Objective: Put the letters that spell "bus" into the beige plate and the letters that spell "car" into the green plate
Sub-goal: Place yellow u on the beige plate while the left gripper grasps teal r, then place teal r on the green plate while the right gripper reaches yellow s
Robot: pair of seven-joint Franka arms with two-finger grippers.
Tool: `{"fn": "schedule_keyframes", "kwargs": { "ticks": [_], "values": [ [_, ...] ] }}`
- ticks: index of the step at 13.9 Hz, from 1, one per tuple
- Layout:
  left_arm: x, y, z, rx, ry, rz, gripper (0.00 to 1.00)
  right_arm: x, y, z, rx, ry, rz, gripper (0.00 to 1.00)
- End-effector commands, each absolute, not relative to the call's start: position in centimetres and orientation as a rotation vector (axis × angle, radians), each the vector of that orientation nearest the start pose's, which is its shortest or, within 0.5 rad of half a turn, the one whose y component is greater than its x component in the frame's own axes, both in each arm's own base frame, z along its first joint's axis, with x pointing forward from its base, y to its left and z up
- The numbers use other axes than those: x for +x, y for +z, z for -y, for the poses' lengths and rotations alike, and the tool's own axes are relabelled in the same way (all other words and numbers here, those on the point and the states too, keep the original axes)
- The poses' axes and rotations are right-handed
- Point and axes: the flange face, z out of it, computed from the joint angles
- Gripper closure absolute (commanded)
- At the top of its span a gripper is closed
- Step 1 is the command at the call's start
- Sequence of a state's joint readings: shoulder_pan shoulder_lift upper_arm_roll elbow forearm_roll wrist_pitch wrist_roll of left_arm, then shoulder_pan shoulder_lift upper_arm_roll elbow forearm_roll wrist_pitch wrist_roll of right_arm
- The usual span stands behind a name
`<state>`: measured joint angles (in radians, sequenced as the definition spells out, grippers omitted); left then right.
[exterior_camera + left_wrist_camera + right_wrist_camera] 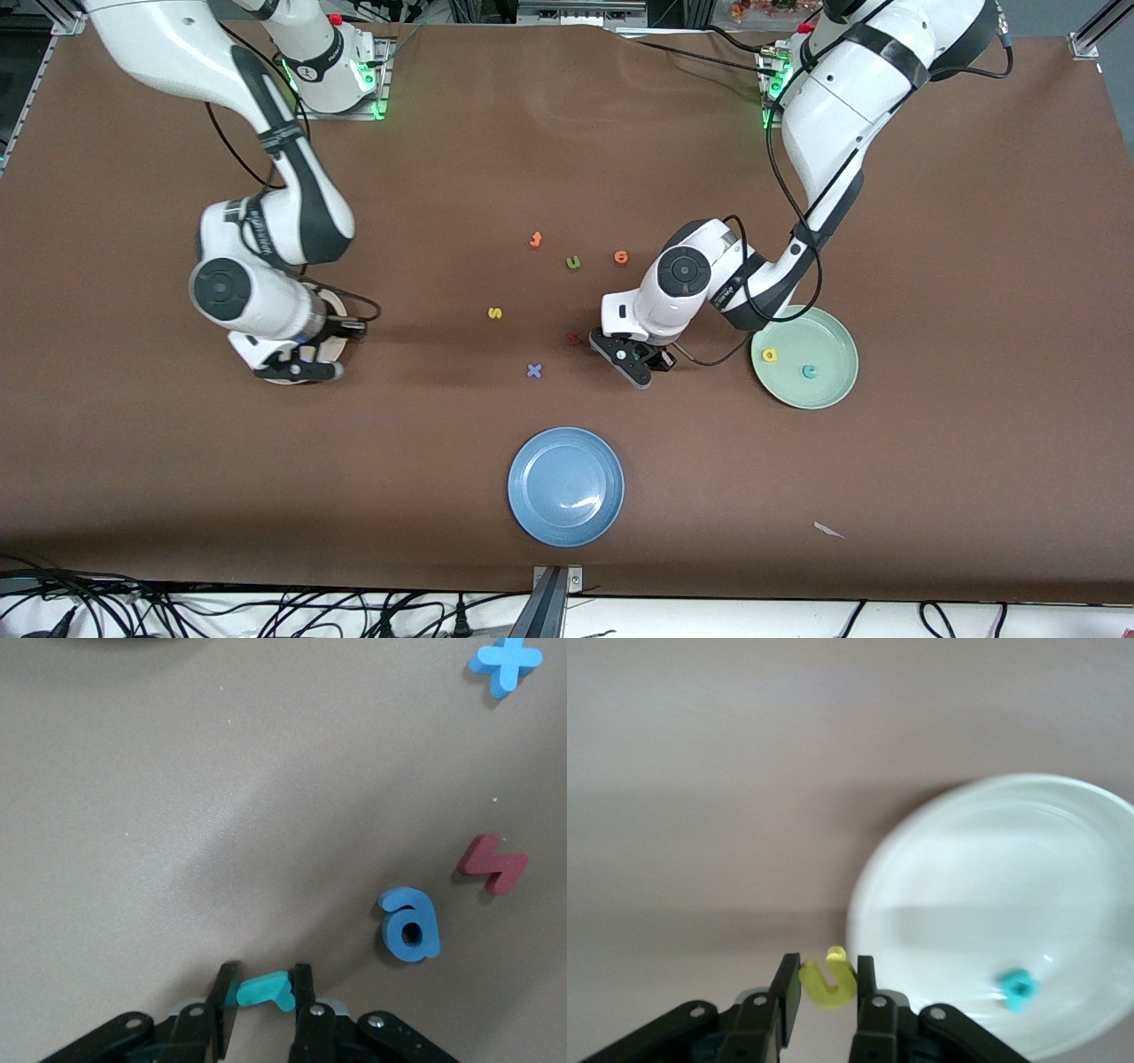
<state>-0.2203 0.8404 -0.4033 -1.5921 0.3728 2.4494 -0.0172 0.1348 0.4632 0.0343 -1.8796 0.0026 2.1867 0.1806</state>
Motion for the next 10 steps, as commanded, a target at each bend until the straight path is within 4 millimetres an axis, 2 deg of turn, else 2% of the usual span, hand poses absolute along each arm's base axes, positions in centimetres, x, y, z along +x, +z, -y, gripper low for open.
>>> {"fn": "schedule_keyframes", "kwargs": {
  "ticks": [1,2,3,4,5,6,7,10],
  "values": [
    [60.6,18.9,37.3,-2.953,-0.191,-1.181,0.95,59.8,24.9,-6.6,-3.160,0.243,-0.016,0.84],
    [61.7,19.7,35.6,-2.956,-0.188,-1.147,0.94,60.0,24.5,-4.7,-3.177,0.244,-0.036,0.78],
    [62.4,20.6,34.1,-2.959,-0.159,-1.112,0.94,60.1,24.2,-4.2,-3.178,0.234,-0.063,0.55],
    [62.6,21.8,33.5,-2.949,-0.131,-1.096,0.94,60.1,24.1,-4.3,-3.173,0.234,-0.096,0.10],
    [62.6,23.0,33.1,-2.942,-0.102,-1.078,0.94,60.1,24.2,-4.8,-3.175,0.231,-0.124,0.00],
    [62.6,24.0,32.0,-2.926,-0.055,-1.053,0.94,60.0,24.5,-6.3,-3.176,0.224,-0.164,0.00],
    [63.3,25.1,29.6,-2.919,-0.012,-1.009,0.94,59.9,24.7,-8.7,-3.181,0.213,-0.208,0.00],
    [64.6,25.5,22.7,-2.888,0.172,-0.990,0.93,59.5,25.2,-15.7,-3.161,0.170,-0.378,0.00]
  ]
}}
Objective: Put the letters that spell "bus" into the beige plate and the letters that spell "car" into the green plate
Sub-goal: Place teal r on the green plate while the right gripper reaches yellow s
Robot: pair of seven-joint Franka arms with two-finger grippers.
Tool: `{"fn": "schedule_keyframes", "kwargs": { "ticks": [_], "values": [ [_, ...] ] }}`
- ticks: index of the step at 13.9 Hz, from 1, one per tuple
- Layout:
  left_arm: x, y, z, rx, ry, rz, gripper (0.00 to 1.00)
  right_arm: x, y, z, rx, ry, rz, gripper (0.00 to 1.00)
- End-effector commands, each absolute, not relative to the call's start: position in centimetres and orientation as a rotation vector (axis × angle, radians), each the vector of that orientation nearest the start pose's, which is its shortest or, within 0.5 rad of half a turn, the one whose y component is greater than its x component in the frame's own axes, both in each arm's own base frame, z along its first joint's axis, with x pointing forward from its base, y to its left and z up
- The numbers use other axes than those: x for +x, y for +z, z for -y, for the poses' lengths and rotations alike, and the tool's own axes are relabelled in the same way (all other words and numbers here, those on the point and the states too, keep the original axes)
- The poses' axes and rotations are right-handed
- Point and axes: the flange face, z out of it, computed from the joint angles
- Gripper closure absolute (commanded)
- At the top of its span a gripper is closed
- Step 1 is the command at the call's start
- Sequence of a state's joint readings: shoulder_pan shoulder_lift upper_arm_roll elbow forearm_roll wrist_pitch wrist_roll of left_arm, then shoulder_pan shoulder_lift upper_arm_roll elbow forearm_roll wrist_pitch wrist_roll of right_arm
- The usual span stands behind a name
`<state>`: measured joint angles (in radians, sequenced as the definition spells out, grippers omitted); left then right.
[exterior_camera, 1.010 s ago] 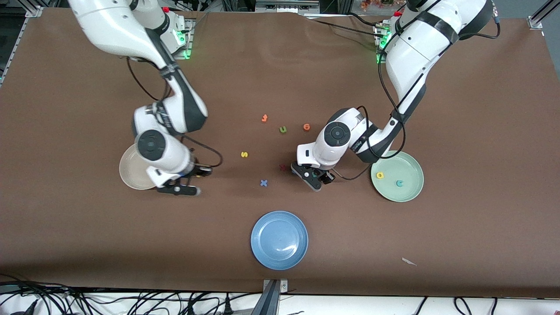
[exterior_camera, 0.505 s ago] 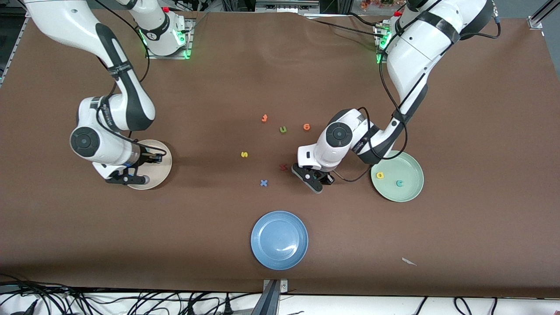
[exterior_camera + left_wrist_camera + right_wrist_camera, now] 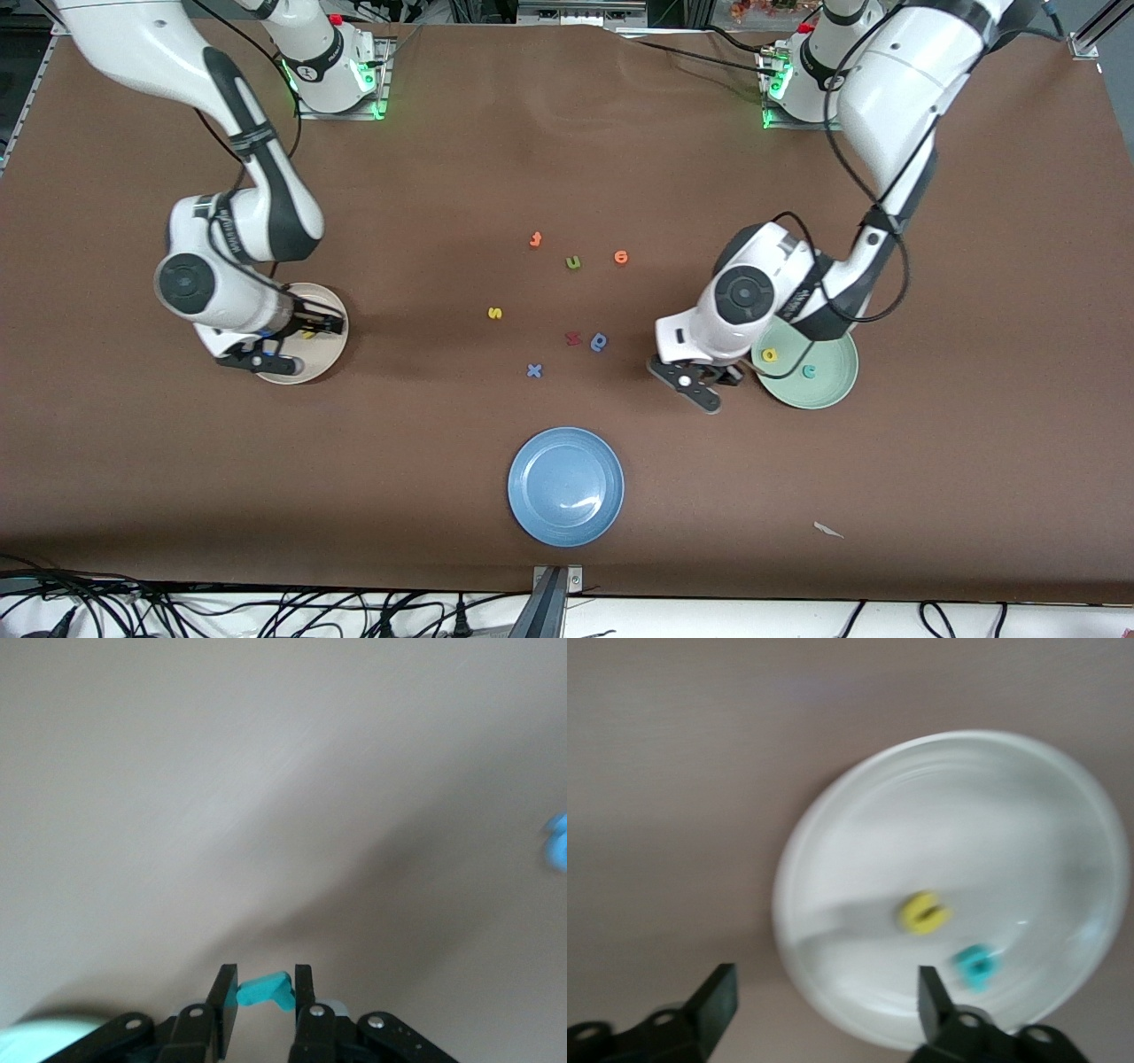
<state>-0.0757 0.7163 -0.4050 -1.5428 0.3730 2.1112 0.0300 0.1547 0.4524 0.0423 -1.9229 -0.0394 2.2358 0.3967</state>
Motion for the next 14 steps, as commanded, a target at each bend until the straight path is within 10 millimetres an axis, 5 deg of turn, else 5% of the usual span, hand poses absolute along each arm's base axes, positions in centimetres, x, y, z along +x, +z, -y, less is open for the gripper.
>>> {"fn": "schedule_keyframes", "kwargs": {
  "ticks": [1,4,5,6,7,10,14],
  "values": [
    [65.3,25.3,19.8,-2.886,0.195,-1.005,0.92,59.5,25.1,-17.8,-3.135,0.162,-0.429,0.00],
    [66.0,23.3,12.1,-2.893,0.265,-1.046,0.89,59.0,24.3,-23.6,-3.042,0.135,-0.561,0.00],
    [65.6,22.6,10.6,-2.904,0.288,-1.029,0.66,58.7,23.7,-25.8,-3.033,0.114,-0.579,0.00],
    [65.4,22.4,9.8,-2.911,0.300,-1.012,0.15,58.5,23.0,-27.7,-3.022,0.086,-0.606,0.00],
    [65.4,22.5,9.3,-2.916,0.306,-0.999,0.00,58.4,22.4,-29.4,-3.010,0.065,-0.641,0.00],
    [65.3,25.4,11.2,-2.910,0.271,-0.997,0.00,58.0,20.7,-34.2,-3.006,0.052,-0.645,0.00],
    [64.2,34.1,12.6,-3.011,0.269,-0.837,0.00,56.4,18.1,-37.3,-3.071,0.030,-0.630,0.00]
  ]
}}
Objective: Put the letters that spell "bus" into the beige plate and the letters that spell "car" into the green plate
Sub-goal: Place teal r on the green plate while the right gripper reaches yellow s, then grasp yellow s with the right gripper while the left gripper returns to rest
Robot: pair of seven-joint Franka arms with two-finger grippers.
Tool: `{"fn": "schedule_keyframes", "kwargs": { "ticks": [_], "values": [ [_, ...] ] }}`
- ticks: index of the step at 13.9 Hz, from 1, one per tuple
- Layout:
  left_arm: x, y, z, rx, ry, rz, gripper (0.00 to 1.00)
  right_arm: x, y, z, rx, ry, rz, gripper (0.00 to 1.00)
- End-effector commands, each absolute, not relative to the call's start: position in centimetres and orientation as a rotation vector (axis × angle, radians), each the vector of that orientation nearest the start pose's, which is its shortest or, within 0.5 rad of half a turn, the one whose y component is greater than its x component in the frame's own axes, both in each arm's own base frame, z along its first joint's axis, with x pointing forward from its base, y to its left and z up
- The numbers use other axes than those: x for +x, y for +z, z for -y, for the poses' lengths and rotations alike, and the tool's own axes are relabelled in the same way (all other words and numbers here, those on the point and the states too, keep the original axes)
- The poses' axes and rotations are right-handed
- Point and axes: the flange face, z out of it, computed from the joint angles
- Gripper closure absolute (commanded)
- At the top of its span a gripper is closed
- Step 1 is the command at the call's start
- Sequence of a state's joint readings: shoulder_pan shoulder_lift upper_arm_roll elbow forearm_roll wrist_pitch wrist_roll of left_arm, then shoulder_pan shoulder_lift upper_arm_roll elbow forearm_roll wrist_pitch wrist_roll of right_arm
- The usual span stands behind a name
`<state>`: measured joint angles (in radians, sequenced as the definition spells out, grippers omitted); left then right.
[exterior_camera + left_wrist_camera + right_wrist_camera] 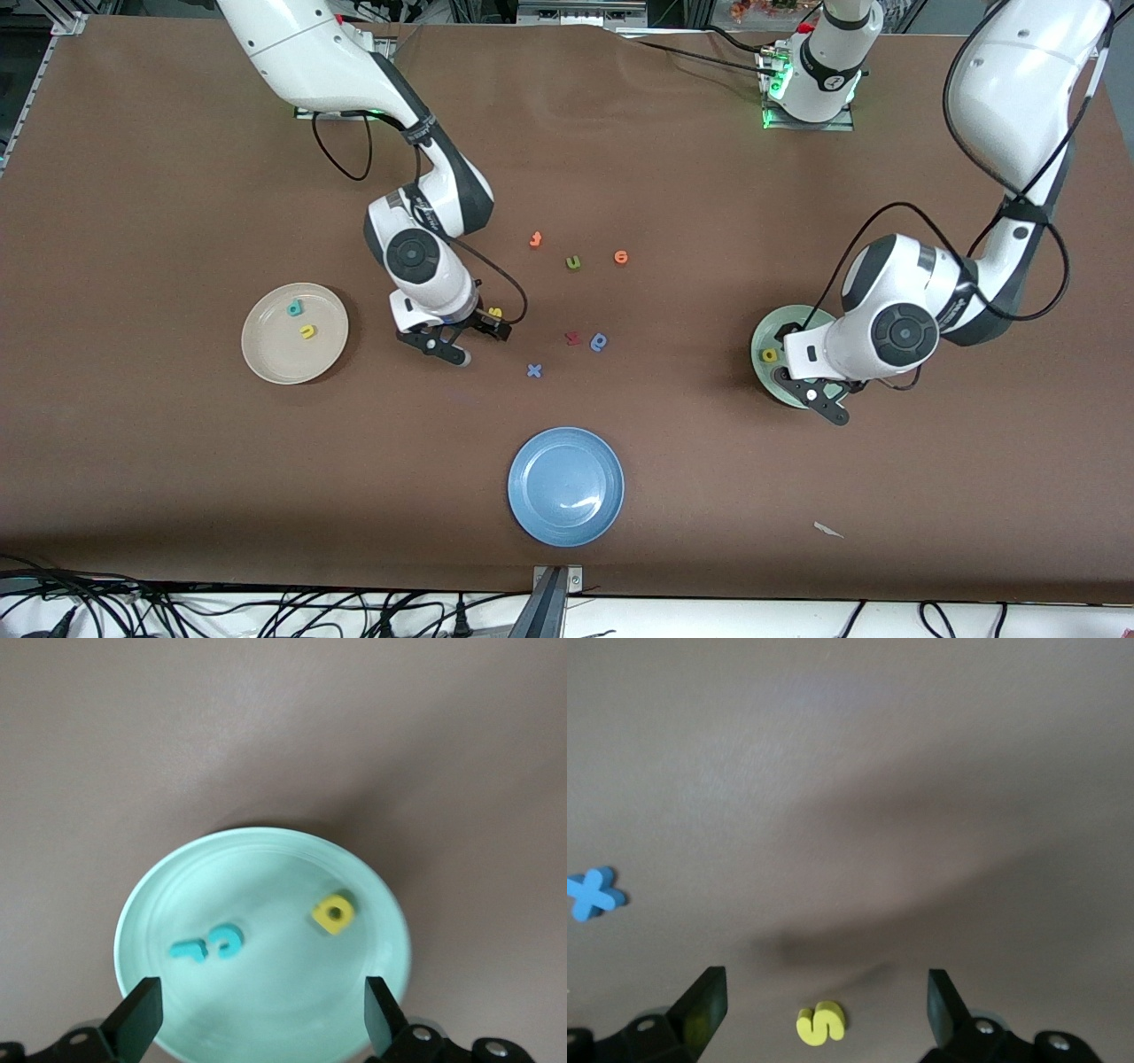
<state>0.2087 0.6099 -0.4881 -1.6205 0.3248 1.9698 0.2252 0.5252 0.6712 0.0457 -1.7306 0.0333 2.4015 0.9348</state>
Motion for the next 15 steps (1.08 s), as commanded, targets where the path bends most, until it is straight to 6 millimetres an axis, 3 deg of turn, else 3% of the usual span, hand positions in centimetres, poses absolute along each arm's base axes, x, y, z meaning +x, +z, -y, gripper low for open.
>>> {"fn": "schedule_keyframes", "kwargs": {
  "ticks": [1,5,9,12,13,15],
  "values": [
    [63.6,36.7,12.7,-3.022,0.256,-0.793,0.00,56.1,17.5,-37.7,-3.082,0.028,-0.628,0.00],
    [61.1,47.3,11.7,-3.036,0.268,-0.617,0.00,55.6,17.2,-38.3,-3.087,0.039,-0.644,0.02],
    [59.5,56.0,8.1,-3.116,0.201,-0.423,0.00,55.4,17.6,-38.5,-3.083,0.037,-0.648,0.10],
    [58.3,59.5,4.6,-3.111,0.092,-0.280,0.00,55.3,17.8,-38.6,-3.082,0.035,-0.647,0.26],
    [57.9,60.0,4.2,-3.140,0.050,-0.256,0.00,55.3,17.7,-38.6,-3.081,0.036,-0.651,0.34],
    [56.5,59.8,3.5,-3.153,-0.003,-0.226,0.00,55.0,17.7,-38.8,-3.080,0.040,-0.652,0.38]
  ]
}}
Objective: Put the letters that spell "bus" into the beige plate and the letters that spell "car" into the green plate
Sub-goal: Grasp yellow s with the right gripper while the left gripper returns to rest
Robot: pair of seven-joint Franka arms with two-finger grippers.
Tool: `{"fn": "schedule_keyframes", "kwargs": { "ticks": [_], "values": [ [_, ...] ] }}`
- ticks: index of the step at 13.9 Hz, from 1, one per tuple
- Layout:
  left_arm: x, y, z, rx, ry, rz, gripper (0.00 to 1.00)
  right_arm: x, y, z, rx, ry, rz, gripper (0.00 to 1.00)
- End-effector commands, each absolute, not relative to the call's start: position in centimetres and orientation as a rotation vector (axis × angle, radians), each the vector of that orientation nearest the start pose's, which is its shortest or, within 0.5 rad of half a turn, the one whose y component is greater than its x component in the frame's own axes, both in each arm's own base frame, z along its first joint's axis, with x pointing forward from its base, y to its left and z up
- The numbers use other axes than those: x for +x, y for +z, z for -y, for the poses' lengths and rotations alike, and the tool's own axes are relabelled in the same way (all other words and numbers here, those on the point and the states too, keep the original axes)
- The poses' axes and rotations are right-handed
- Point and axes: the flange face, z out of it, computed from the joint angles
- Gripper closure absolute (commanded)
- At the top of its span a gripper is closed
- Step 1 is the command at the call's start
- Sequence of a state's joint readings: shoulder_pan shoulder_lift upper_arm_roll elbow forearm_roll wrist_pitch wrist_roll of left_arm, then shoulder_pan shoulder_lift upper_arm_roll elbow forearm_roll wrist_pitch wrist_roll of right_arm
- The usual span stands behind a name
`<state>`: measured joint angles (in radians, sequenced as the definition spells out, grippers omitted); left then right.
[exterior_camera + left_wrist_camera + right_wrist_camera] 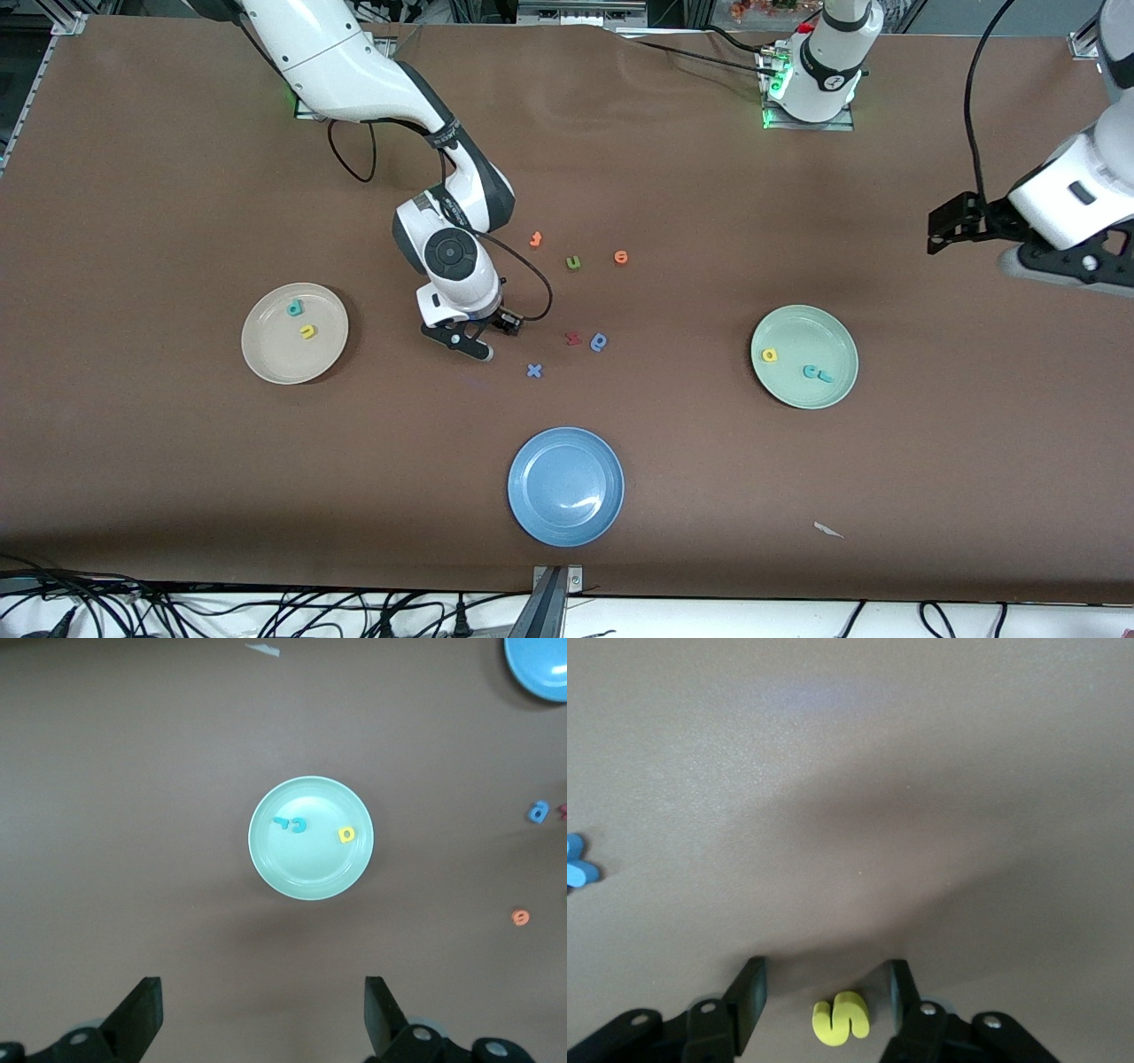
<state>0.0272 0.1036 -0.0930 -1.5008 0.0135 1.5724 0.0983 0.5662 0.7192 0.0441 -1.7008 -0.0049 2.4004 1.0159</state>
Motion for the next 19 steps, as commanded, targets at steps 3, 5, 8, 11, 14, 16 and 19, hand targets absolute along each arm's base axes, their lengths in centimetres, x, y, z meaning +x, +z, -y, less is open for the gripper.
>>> {"fn": "schedule_keyframes", "kwargs": {
  "ticks": [3,5,8,11,14,16,19],
  "values": [
    [52.4,59.0,3.2,-3.149,-0.012,-0.217,0.00,54.5,18.2,-38.9,-3.078,0.044,-0.649,0.38],
    [52.6,58.9,3.5,-3.144,0.000,-0.234,0.00,54.1,18.3,-38.8,-3.085,0.049,-0.644,0.38],
    [54.0,59.6,3.7,-3.143,0.036,-0.235,0.00,54.0,18.6,-38.6,-3.088,0.049,-0.625,0.46],
    [54.7,59.8,3.8,-3.139,0.063,-0.238,0.00,54.0,18.6,-38.5,-3.088,0.048,-0.620,0.70],
    [54.8,59.8,3.8,-3.139,0.063,-0.241,0.00,54.0,18.4,-38.4,-3.088,0.052,-0.627,0.81],
    [54.7,59.8,3.8,-3.140,0.065,-0.243,0.00,54.0,18.3,-38.3,-3.091,0.056,-0.623,0.83],
    [54.7,59.8,4.0,-3.140,0.065,-0.245,0.00,54.0,18.2,-38.3,-3.089,0.057,-0.629,0.89]
  ]
}}
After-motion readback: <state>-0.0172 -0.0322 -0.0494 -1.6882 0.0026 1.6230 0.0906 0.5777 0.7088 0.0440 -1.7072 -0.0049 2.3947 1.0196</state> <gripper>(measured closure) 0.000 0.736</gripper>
